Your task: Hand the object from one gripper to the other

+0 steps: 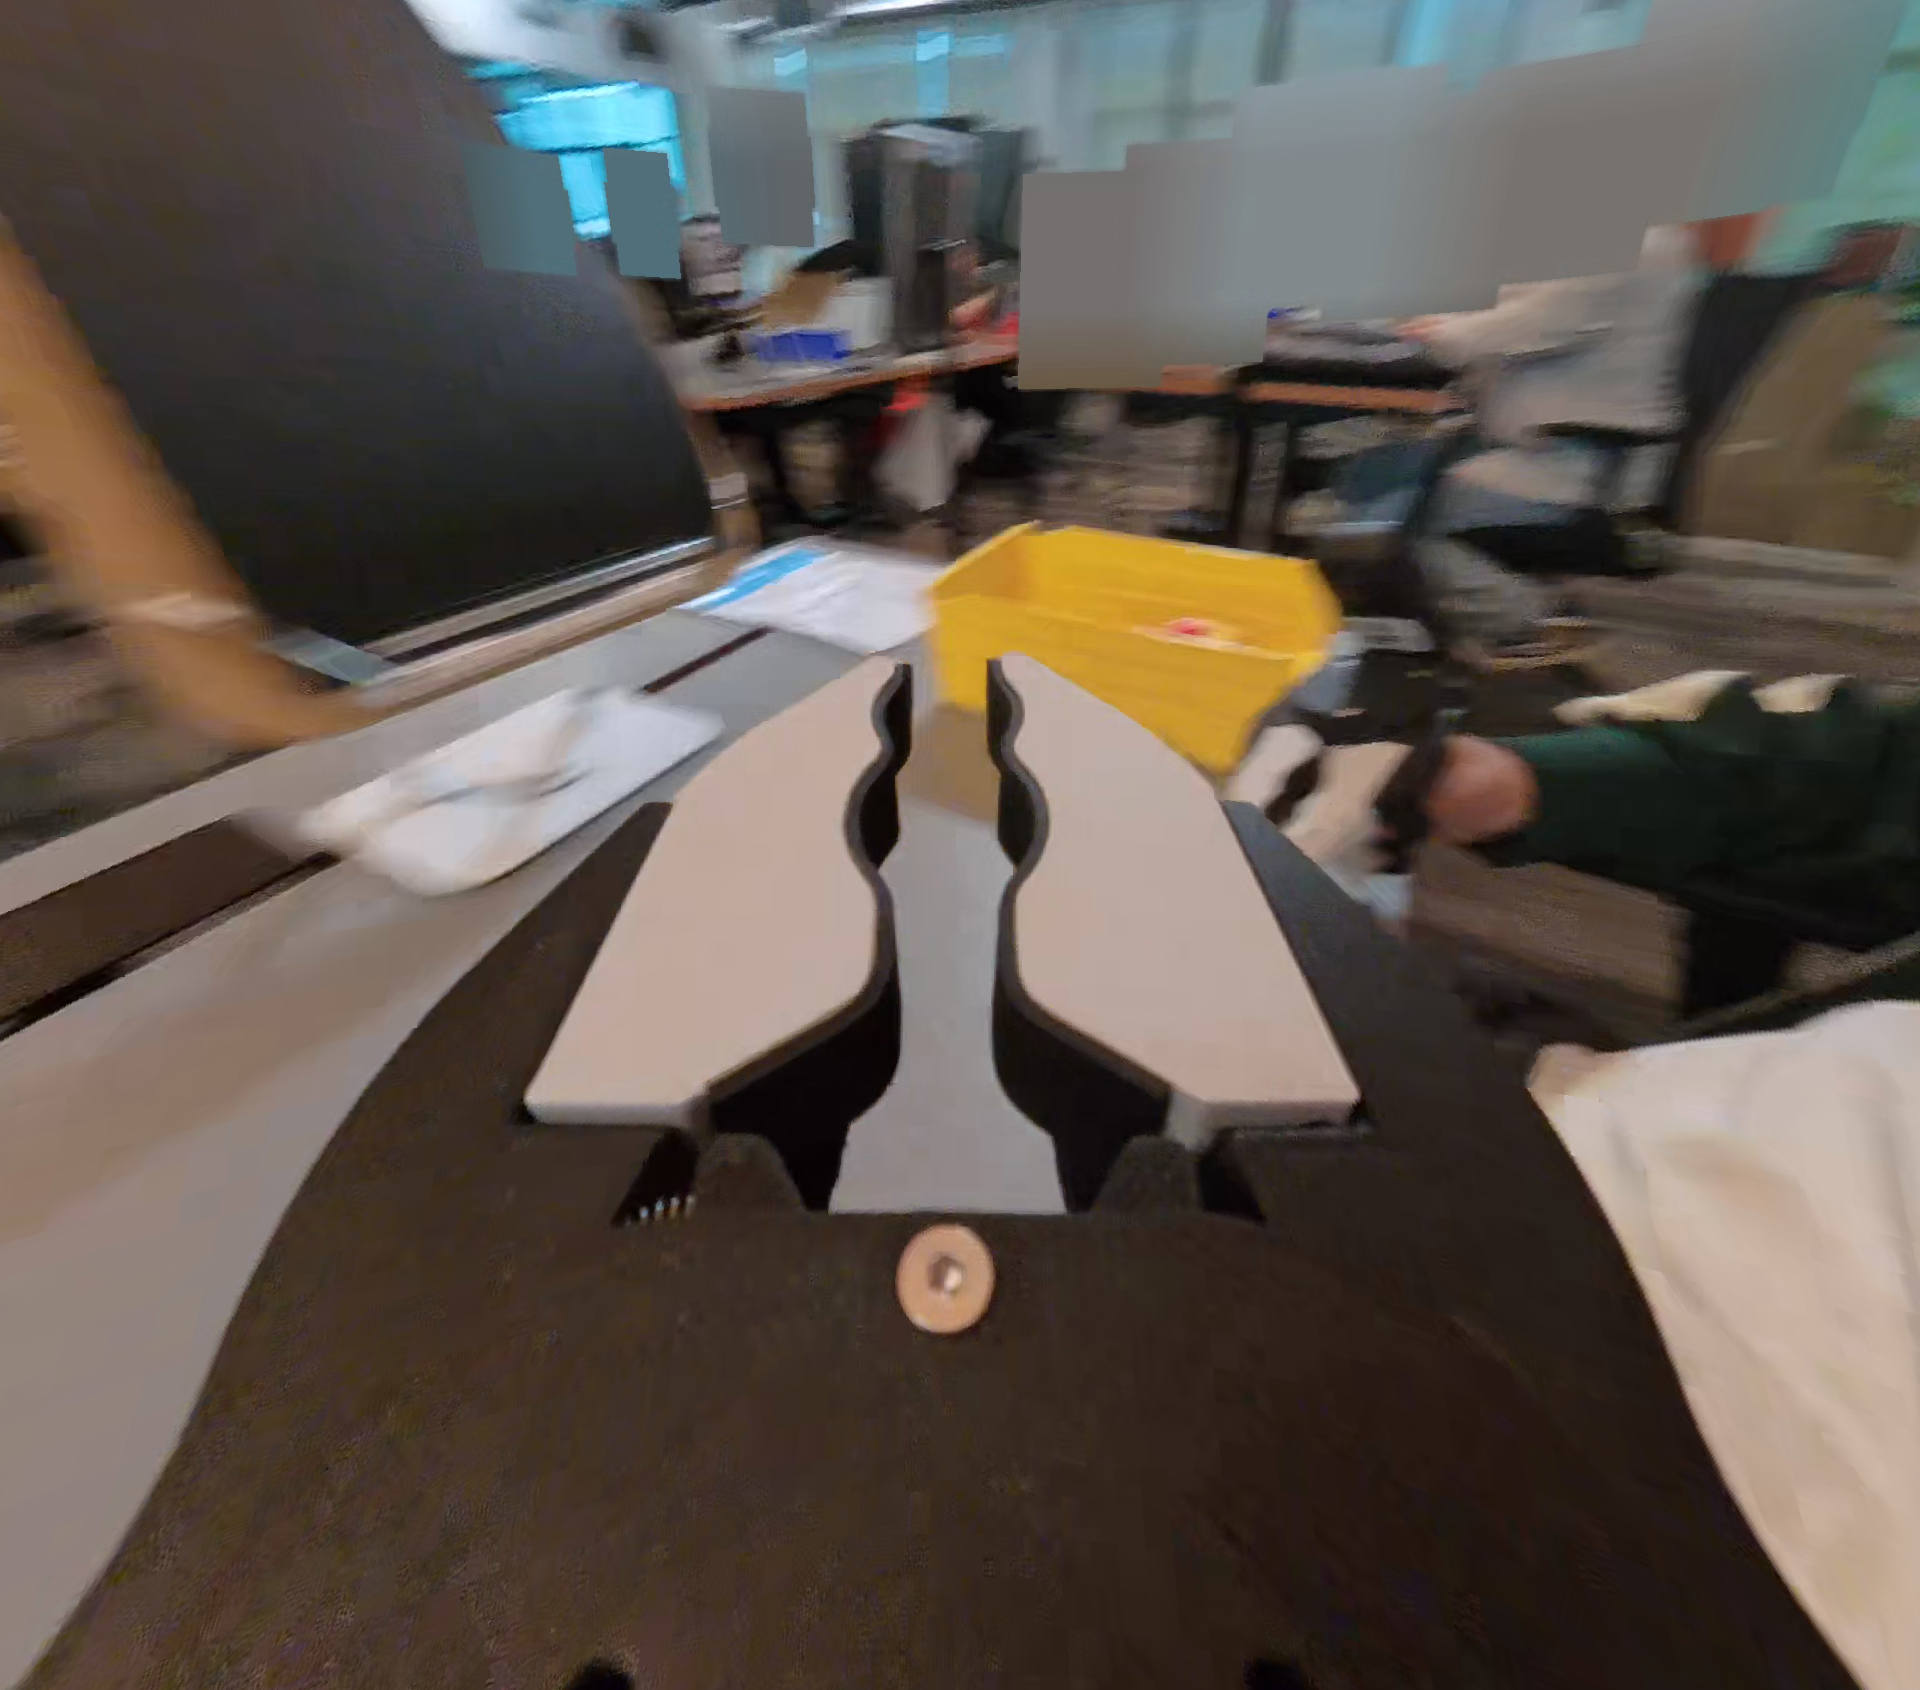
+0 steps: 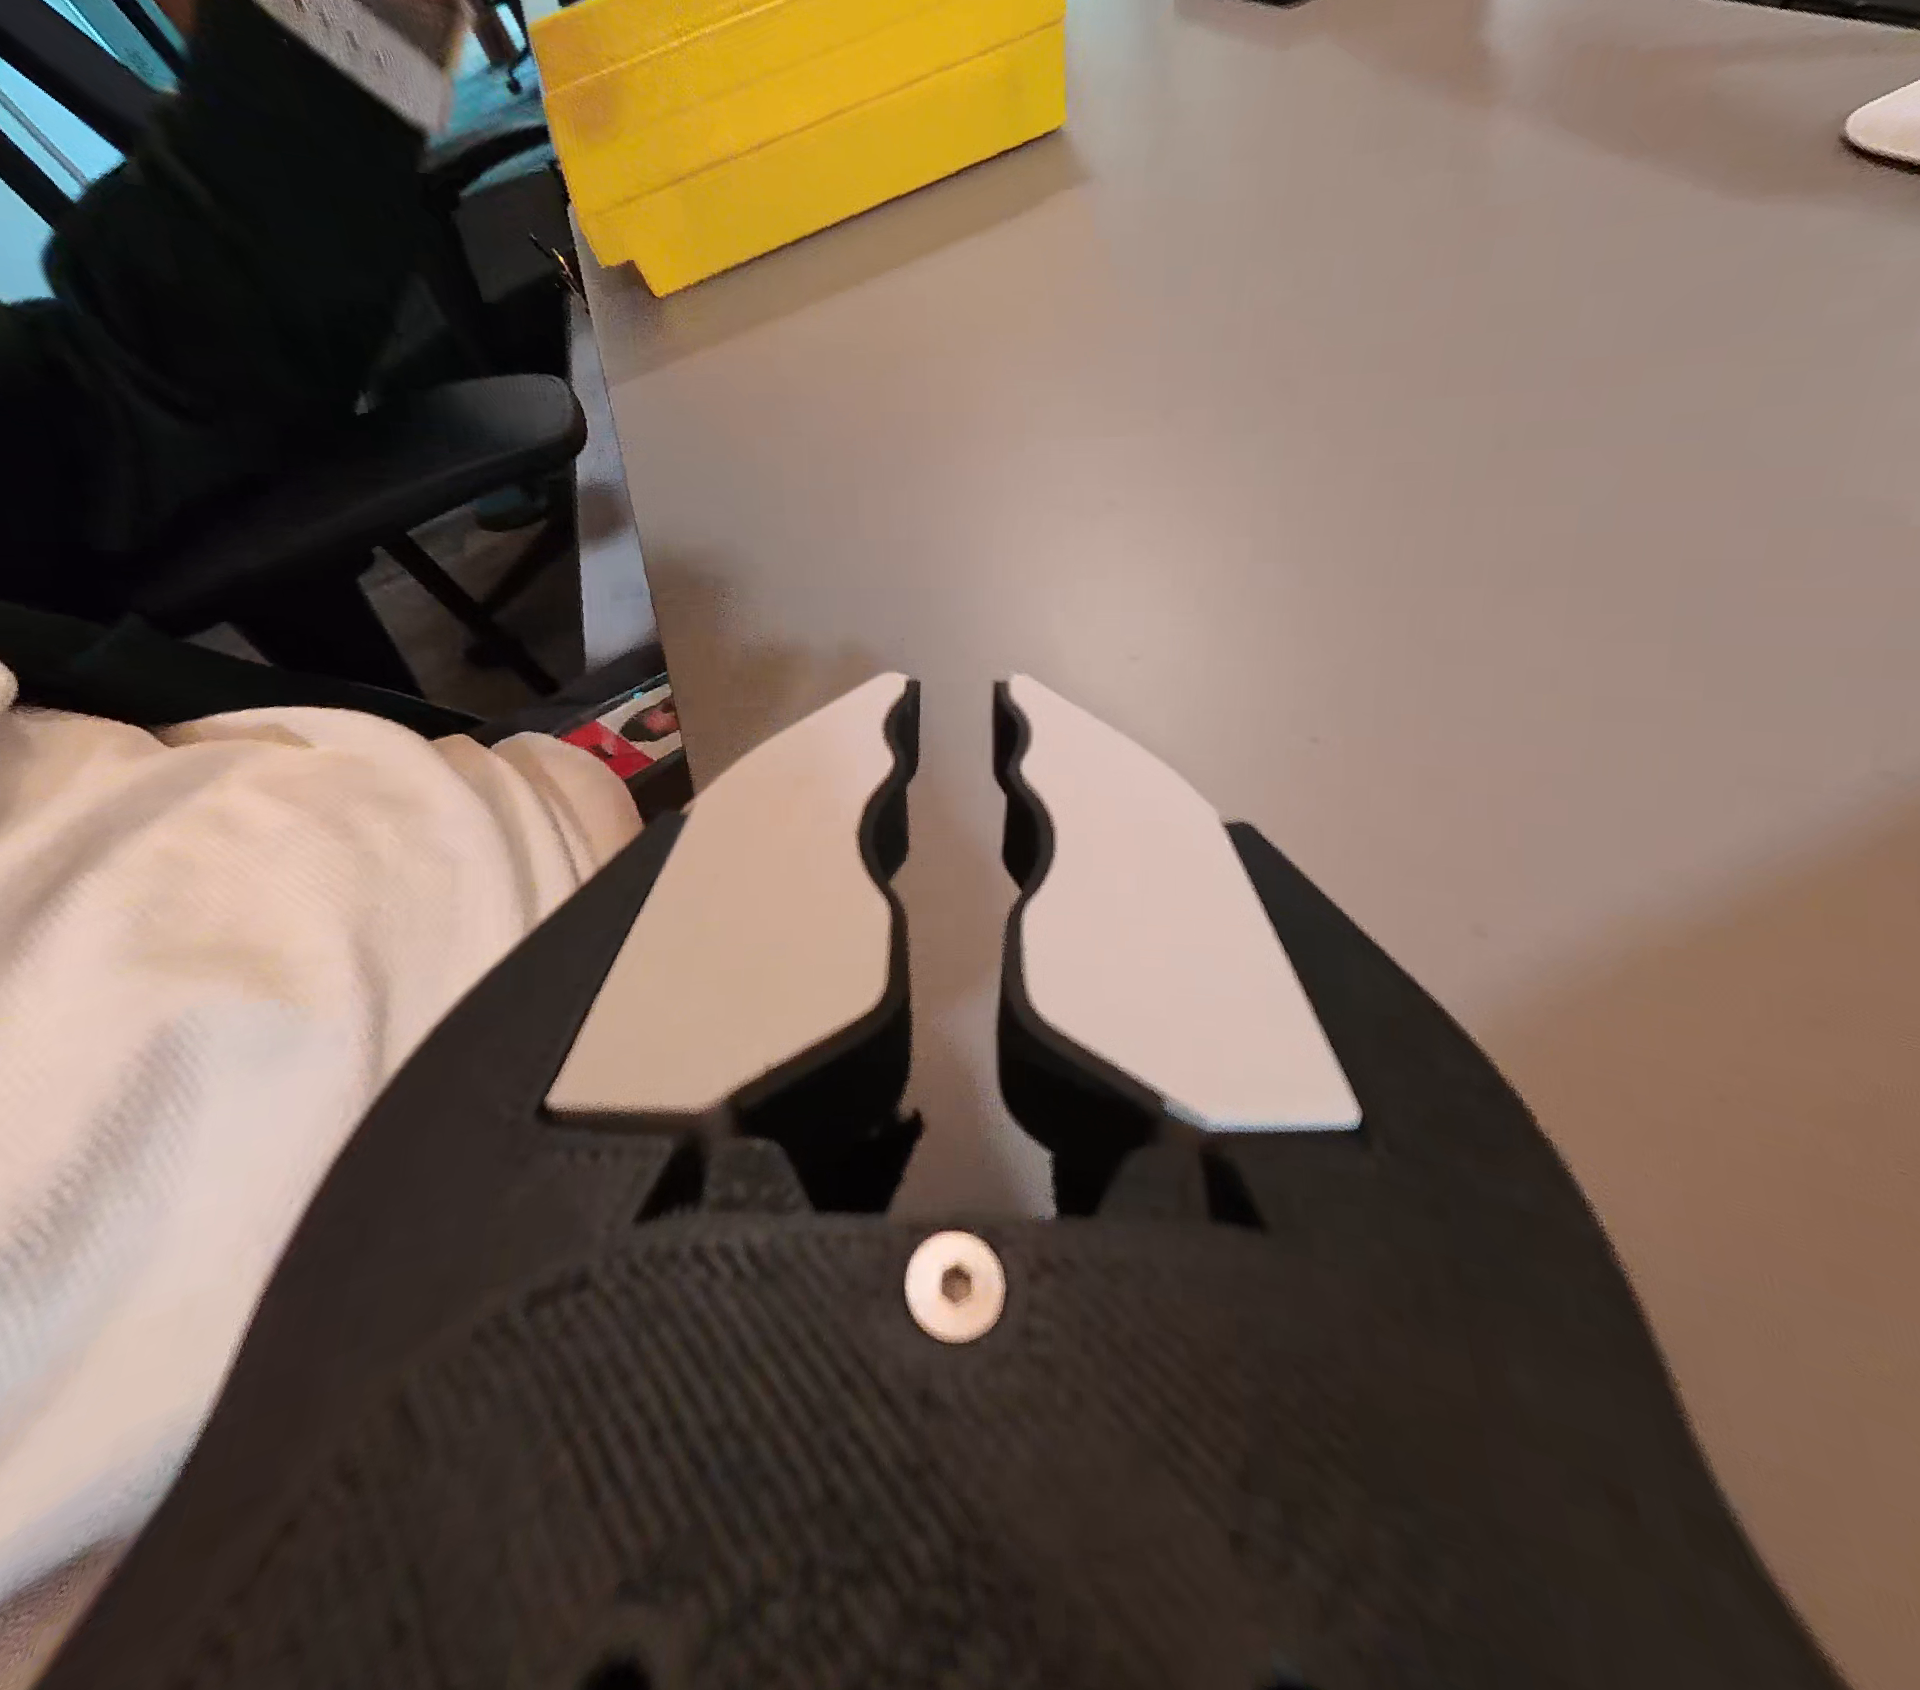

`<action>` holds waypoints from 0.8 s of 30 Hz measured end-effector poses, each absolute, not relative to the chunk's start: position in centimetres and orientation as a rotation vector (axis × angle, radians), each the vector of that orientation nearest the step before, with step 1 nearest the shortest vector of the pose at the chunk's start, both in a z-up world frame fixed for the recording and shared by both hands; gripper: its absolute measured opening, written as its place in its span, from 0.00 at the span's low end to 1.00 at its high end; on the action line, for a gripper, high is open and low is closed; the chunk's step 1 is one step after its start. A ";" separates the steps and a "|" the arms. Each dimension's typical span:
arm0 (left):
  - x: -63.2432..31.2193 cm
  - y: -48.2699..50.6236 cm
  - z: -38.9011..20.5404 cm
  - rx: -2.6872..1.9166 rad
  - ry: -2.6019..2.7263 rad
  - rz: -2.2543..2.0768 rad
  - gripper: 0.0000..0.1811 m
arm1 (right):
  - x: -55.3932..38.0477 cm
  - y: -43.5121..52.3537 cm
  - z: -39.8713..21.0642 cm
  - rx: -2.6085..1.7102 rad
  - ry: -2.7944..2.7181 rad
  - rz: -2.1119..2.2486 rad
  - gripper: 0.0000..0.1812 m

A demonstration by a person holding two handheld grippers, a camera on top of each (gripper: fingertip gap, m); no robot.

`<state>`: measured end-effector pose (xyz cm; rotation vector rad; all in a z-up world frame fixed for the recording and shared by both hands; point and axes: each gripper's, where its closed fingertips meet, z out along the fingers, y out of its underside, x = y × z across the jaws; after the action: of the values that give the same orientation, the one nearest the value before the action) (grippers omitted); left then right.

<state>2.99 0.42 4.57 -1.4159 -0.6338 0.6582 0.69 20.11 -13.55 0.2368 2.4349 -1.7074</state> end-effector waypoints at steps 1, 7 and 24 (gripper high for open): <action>3.2 -3.2 4.7 -1.438 -0.745 0.733 0.10 | 0.7 20.0 -13.6 0.231 2.438 -1.707 0.07; 7.5 -26.6 -3.5 -1.632 -1.630 1.154 0.14 | 0.8 19.8 -14.1 0.237 2.432 -1.686 0.08; 16.5 -37.0 -17.6 -2.003 -2.449 0.978 0.13 | 0.4 19.7 -14.1 0.285 2.407 -1.700 0.08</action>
<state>16.51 -37.01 -17.56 -2.0031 -2.4489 0.9781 0.42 19.66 -14.05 0.2850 2.4073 -1.7003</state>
